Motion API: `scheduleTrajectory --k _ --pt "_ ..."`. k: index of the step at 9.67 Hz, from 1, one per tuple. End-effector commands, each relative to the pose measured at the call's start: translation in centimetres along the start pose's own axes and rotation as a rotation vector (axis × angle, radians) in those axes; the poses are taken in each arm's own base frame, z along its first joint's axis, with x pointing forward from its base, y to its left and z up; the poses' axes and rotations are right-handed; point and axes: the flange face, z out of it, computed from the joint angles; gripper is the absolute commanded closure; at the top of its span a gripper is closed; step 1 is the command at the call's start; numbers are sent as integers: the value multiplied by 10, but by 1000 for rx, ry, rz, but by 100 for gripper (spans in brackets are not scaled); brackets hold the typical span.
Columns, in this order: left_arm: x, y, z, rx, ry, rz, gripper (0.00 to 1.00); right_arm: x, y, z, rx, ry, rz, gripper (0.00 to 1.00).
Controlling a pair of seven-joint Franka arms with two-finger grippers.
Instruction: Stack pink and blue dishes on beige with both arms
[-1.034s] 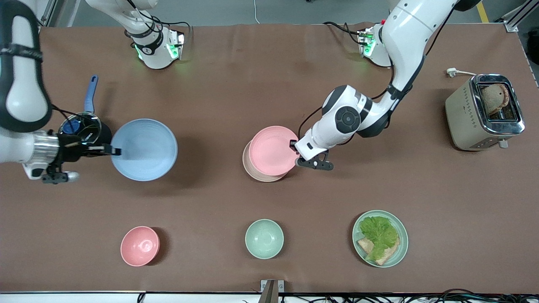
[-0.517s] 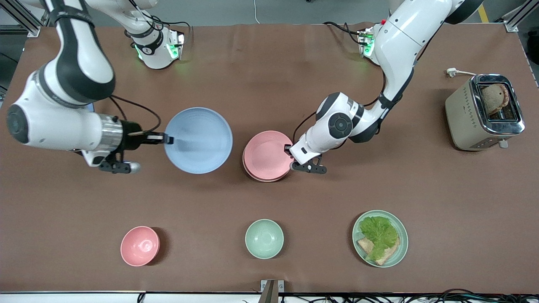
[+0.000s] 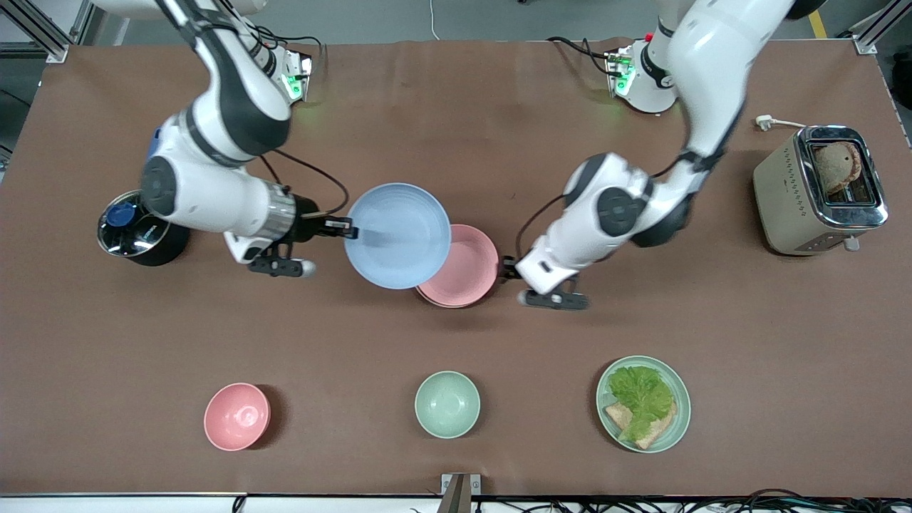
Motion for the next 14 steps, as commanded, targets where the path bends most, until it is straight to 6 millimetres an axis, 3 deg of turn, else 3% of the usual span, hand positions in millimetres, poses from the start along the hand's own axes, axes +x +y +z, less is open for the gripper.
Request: scheduleTrajectory --k 1,3,4,6,8,9,10,11,13,14 --pt "23 -41 -102 187 69 11 0 -13 -1 47 -14 41 -1 99" --pt "22 -65 -188 354 92 48 0 -13 -9 98 -6 53 2 98" --pt "19 -87 -218 362 72 68 0 -14 -13 119 1 71 12 97" --pt "2 -112 -278 322 83 119 0 -20 -14 151 8 98 9 97" --pt "-29 -130 -304 301 18 112 0 -24 -8 170 9 121 9 96" --pt "-49 -150 -319 261 -26 58 0 -26 -11 172 9 121 3 95" --pt "-63 -155 -324 246 -56 41 0 -28 -10 178 6 116 3 91" --pt "-73 -161 -328 250 -59 28 0 -25 -5 182 2 109 10 78" --pt "-78 -168 -333 254 -57 11 0 -22 -2 182 0 107 12 31" --pt "-75 -169 -332 253 -58 9 0 -18 -4 167 10 125 11 13"
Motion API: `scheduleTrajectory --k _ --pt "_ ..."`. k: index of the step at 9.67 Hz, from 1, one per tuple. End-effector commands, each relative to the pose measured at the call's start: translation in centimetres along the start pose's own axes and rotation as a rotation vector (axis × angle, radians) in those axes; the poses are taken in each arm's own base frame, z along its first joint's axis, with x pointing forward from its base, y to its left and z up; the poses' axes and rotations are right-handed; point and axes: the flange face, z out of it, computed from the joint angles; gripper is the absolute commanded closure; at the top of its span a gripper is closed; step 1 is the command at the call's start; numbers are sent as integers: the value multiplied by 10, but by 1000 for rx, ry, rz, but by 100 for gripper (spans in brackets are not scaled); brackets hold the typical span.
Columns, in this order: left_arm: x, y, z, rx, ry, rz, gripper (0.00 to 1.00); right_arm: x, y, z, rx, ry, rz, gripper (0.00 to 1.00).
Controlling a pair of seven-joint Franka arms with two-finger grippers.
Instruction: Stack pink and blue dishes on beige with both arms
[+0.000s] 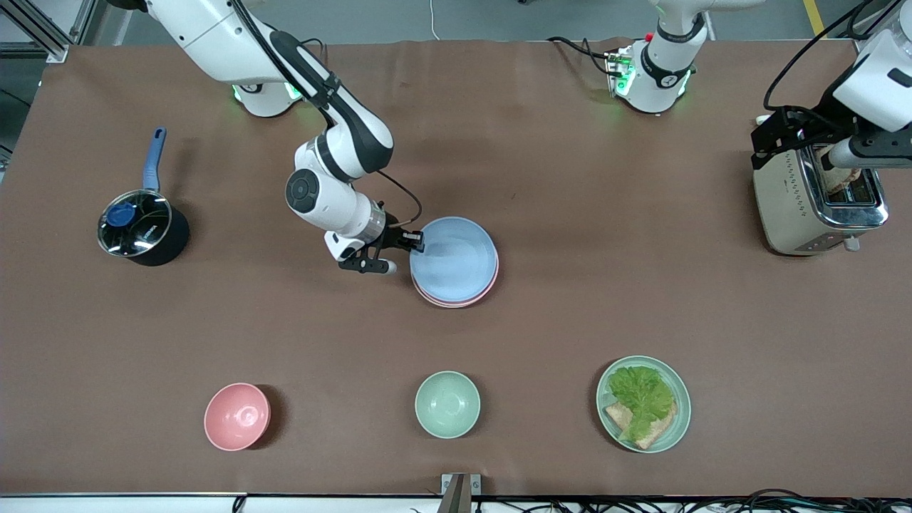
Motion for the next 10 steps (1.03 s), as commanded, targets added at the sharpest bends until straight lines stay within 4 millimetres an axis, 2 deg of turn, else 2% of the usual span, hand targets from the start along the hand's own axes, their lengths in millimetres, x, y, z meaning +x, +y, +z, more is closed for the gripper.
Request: scheduleTrajectory --k 1,2,4,6,7,8,9,10 --pt "1 -1 21 -6 -42 2 0 8 -7 -39 25 63 -5 0" --pt "1 -1 24 -4 -48 2 0 14 -10 -69 41 102 -10 0" --pt "3 -17 26 -4 -53 -26 0 28 2 -140 -10 118 -32 0" --pt "3 -16 26 -4 -53 -24 0 32 16 -241 -166 122 -87 0" --pt "2 -14 25 -4 -53 -21 0 44 28 -293 -249 126 -78 0" --pt "1 -14 24 -4 -52 -18 0 59 48 -352 -338 125 -43 0" --pt "0 -12 22 -3 -53 -12 0 69 64 -397 -382 152 -9 0" --pt "0 -11 23 -2 -54 -11 0 78 89 -436 -391 193 49 0"
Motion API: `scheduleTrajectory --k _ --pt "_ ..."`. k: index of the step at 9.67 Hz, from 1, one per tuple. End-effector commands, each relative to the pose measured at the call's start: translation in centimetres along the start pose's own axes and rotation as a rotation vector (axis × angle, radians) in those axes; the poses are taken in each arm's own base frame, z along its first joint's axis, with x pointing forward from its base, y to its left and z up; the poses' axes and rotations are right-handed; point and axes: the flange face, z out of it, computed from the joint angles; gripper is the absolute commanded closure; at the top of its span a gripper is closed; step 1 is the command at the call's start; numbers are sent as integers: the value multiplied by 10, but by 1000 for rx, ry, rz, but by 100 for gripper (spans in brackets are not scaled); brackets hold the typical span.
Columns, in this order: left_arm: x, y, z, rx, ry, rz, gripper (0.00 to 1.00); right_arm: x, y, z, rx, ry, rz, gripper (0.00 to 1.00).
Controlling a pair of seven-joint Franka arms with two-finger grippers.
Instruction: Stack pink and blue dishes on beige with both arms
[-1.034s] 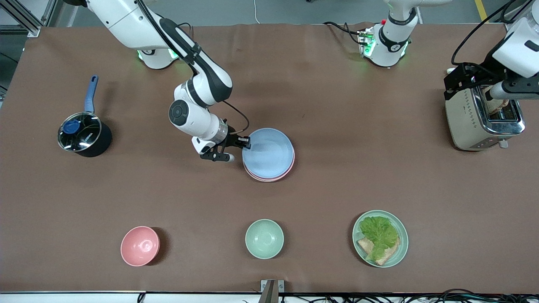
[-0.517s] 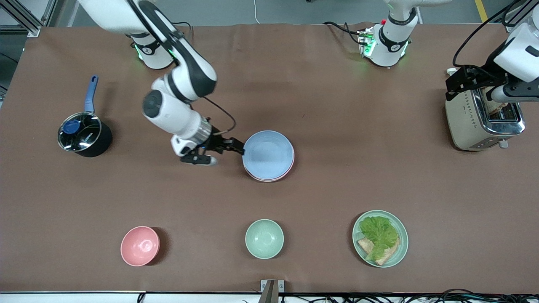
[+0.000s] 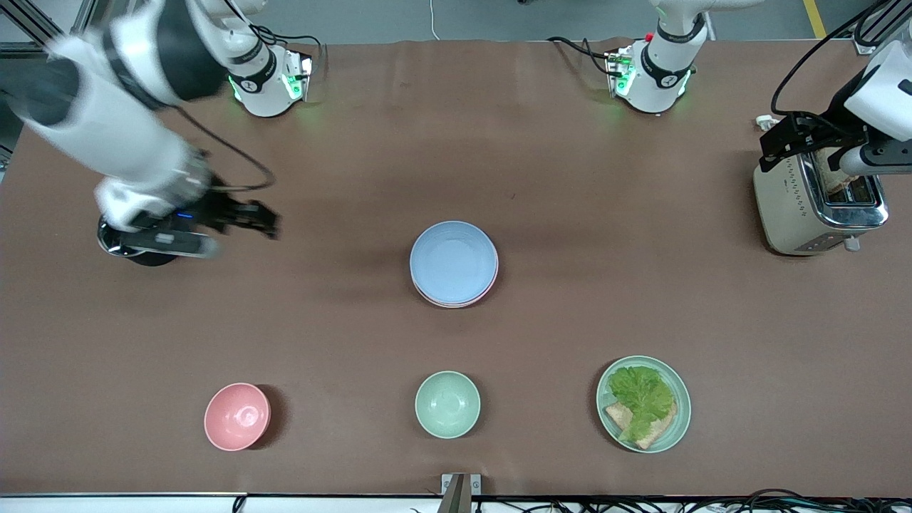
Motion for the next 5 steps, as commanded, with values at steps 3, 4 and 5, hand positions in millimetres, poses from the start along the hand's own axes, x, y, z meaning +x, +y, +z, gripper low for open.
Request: scheduleTrajectory --k 3,4,5 --pt "-3 8 15 0 -47 27 0 12 100 -84 -58 -12 19 0" --pt "-3 9 15 -2 -46 32 0 1 116 -103 -47 -6 16 0" --pt "-3 12 14 -2 -38 39 0 -7 120 -112 -41 1 14 0"
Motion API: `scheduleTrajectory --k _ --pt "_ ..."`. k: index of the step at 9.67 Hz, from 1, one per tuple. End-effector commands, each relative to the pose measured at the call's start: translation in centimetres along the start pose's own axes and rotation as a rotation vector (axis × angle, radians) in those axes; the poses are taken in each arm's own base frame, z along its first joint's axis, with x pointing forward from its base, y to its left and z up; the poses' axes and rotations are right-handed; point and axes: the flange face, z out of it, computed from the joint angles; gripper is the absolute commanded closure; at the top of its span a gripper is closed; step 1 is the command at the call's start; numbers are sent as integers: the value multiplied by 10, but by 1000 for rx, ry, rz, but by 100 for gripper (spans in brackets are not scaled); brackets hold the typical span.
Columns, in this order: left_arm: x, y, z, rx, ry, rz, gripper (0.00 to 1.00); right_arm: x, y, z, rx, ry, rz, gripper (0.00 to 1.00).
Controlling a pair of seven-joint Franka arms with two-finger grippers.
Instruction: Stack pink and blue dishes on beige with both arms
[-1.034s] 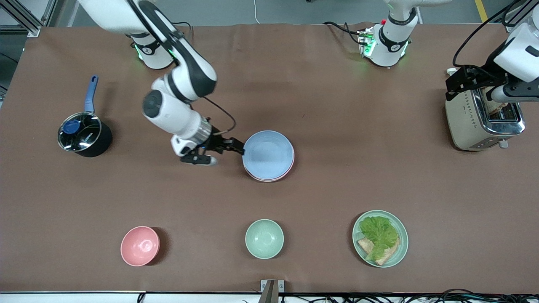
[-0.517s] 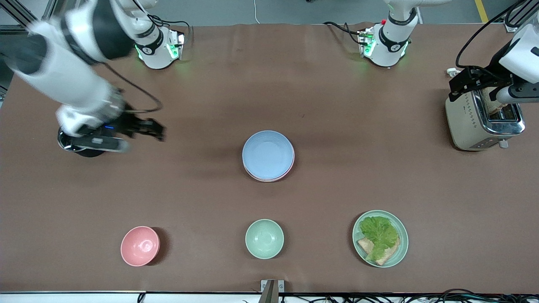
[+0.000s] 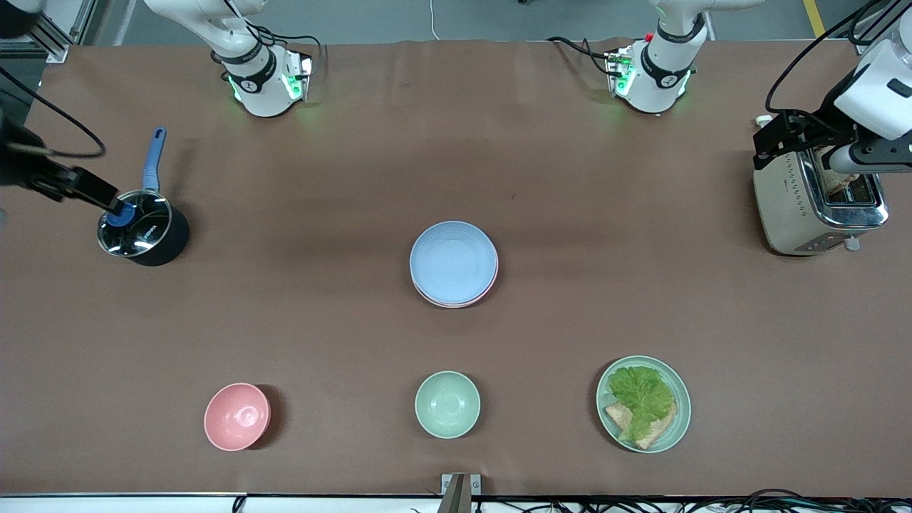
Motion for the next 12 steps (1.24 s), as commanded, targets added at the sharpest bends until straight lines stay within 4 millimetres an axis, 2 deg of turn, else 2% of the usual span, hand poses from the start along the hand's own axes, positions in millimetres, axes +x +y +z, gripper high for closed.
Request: scheduleTrajectory --k 1,5,8,10,11,12 --pt "-1 5 13 -7 -28 24 0 -15 3 -13 0 13 -20 0" --pt "-2 9 16 -8 -37 13 0 -12 11 -12 0 6 -77 0" --pt "0 11 16 -7 -34 16 0 -9 20 -21 1 25 -63 0" --pt "4 9 21 -7 -41 29 0 -6 35 -24 6 27 -114 0" --pt "5 8 20 -5 -40 25 0 -5 51 -19 4 8 -125 0" --pt "7 11 19 -1 -36 27 0 -7 58 -18 5 -17 -137 0"
